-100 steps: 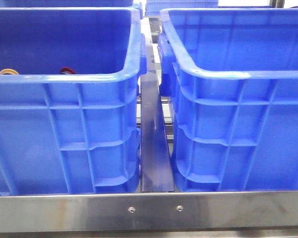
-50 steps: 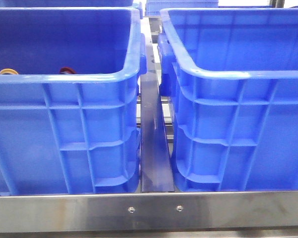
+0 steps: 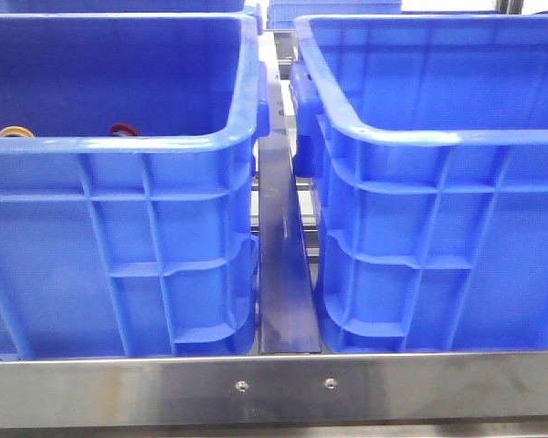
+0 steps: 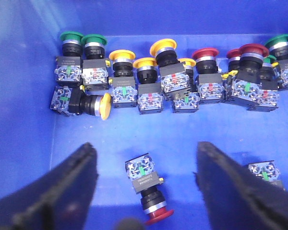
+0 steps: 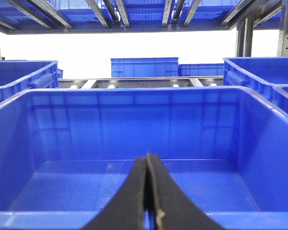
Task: Pick red and yellow buttons and place in box
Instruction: 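Grasp the red-capped button body with the left gripper and lift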
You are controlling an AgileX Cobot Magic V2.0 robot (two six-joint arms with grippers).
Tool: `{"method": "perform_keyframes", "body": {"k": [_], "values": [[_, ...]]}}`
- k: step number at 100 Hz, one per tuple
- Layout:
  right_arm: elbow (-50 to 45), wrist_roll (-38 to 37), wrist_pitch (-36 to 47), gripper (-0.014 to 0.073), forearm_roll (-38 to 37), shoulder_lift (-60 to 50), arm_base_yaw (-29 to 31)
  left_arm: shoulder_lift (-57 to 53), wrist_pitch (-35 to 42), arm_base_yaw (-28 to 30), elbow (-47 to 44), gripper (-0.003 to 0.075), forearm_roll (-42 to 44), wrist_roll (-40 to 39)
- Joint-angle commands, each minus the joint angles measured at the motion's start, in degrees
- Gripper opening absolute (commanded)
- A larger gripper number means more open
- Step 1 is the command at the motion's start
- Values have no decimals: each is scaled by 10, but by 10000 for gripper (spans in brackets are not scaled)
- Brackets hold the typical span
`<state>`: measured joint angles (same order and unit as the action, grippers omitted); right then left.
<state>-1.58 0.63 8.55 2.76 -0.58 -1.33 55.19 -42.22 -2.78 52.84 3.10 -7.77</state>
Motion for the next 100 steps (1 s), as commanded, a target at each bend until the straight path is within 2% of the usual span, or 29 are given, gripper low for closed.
{"method": "perform_keyframes", "body": {"k": [1, 28, 44, 70, 100], "values": [[11, 1, 47, -67, -5, -15, -1, 3, 33, -9, 27, 461, -8, -3], [11, 1, 47, -67, -5, -15, -1, 111, 23, -121, 103, 461, -6, 6], [11, 1, 47, -67, -5, -15, -1, 207, 23, -160, 164, 461, -5, 6], [11, 1, 47, -67, -5, -15, -1, 340, 15, -186, 255, 461, 19, 8], [11, 1, 47, -67, -5, -15, -1, 419, 6, -186, 293, 461, 38, 8]]}}
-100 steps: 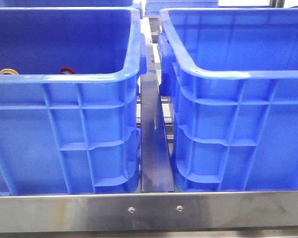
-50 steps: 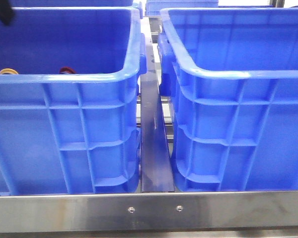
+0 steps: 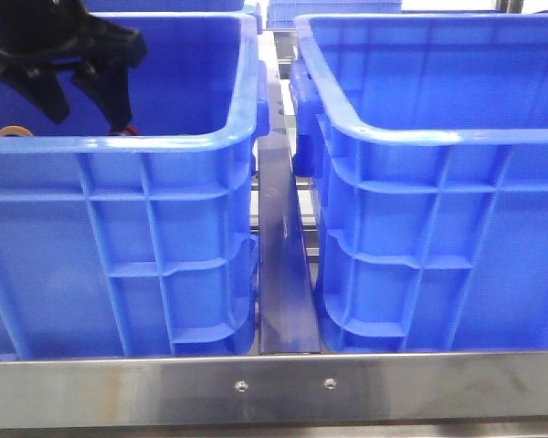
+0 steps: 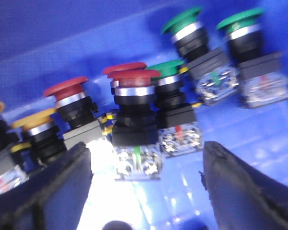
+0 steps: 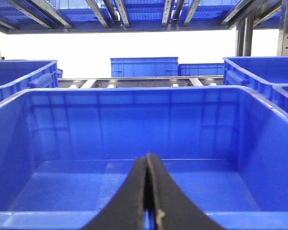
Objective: Pick red and yellow buttons and place in box
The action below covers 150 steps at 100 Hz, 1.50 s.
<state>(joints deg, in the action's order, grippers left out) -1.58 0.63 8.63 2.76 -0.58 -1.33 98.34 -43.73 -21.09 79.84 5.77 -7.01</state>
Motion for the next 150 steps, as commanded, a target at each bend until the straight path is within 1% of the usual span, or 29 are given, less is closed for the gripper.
{"method": "perform_keyframes", "body": {"k": [1, 51, 60, 64, 69, 72, 74, 86, 90, 111, 121, 135, 150], "values": [[11, 1, 47, -67, -5, -15, -1, -12, 22, -3, 23, 461, 15, 1], [11, 1, 47, -67, -5, -15, -1, 40, 37, 13, 23, 461, 18, 1], [11, 1, 47, -67, -5, -15, -1, 42, 36, 13, 23, 443, 16, 1], [11, 1, 47, -67, -5, -15, -1, 41, 36, 13, 23, 408, 16, 1], [11, 1, 47, -67, -5, -15, -1, 38, 36, 13, 23, 346, 16, 1], [11, 1, 47, -67, -5, -15, -1, 36, 36, 13, 23, 291, 16, 1], [11, 1, 47, -67, -5, -15, -1, 35, 36, 13, 23, 267, 16, 1], [11, 1, 47, -67, -5, -15, -1, 14, 36, 13, 23, 39, 16, 1], [11, 1, 47, -67, -5, -15, -1, 4, 36, 13, 23, -18, 16, 1], [11, 1, 47, -67, -5, -15, -1, -70, 12, 11, 23, -19, -7, 1], [11, 1, 47, -67, -5, -15, -1, -111, 5, -4, 12, -19, -10, 1], [11, 1, 47, -67, -5, -15, -1, -170, 5, -50, -15, -19, -12, 1], [11, 1, 47, -67, -5, -15, -1, -227, 13, -133, -47, -19, -24, 1]]}}
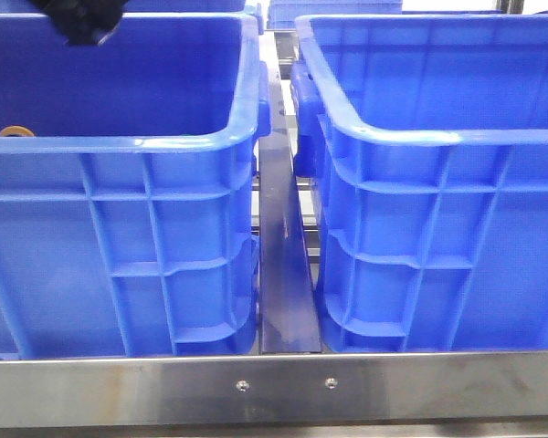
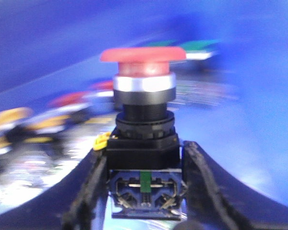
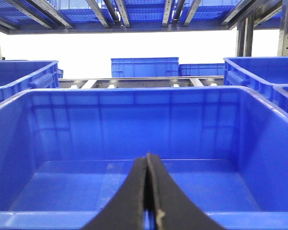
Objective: Pick red and yellow buttons and place in box
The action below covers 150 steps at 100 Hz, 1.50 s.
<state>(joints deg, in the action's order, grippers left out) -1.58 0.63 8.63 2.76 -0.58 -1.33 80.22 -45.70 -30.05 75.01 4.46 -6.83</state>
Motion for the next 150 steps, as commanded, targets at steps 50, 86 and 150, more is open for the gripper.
{"method": "perform_keyframes", "body": {"k": [50, 86, 150], "values": [[14, 1, 85, -67, -5, -15, -1, -82, 109, -314, -15, -19, -14, -1], [248, -50, -162, -67, 29, 38, -1, -82, 116, -331, -15, -19, -14, -1], [496, -48, -498, 186, 169, 299, -1, -81, 116, -331, -15, -19, -14, -1]]}}
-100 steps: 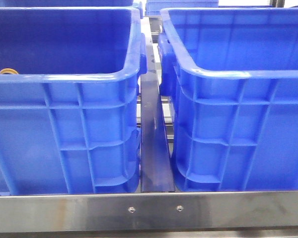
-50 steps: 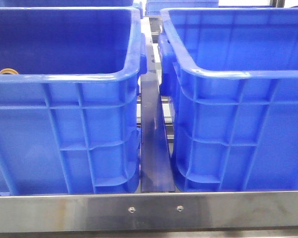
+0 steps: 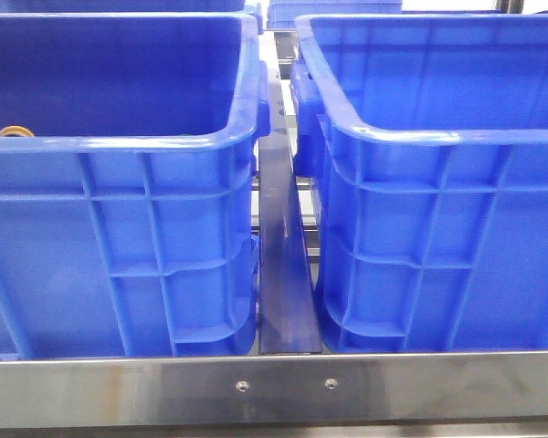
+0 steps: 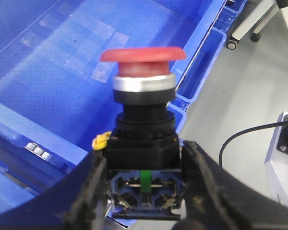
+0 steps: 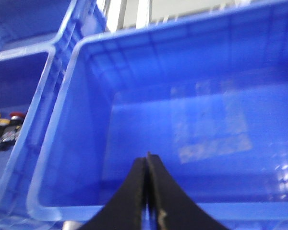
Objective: Pick red and yellow buttons and place in box
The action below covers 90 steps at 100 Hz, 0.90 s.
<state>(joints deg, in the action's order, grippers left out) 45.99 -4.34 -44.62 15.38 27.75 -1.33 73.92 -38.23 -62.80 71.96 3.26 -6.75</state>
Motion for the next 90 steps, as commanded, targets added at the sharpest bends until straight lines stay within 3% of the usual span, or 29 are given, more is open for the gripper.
{"method": "perform_keyframes", "body": {"k": [1, 13, 23, 63, 90], "values": [[21, 1, 35, 202, 45, 16, -1, -18, 41, -4, 16, -19, -2, -2], [21, 1, 42, 480, 97, 20, -1, -18, 41, -4, 16, -19, -2, -2], [21, 9, 42, 598, 157, 21, -1, -18, 41, -4, 16, -19, -2, -2], [21, 310, -44, 601, 538, 149, -1, -18, 41, -4, 16, -19, -2, -2], [21, 378, -99, 601, 617, 217, -1, -18, 41, -4, 16, -19, -2, -2]]}}
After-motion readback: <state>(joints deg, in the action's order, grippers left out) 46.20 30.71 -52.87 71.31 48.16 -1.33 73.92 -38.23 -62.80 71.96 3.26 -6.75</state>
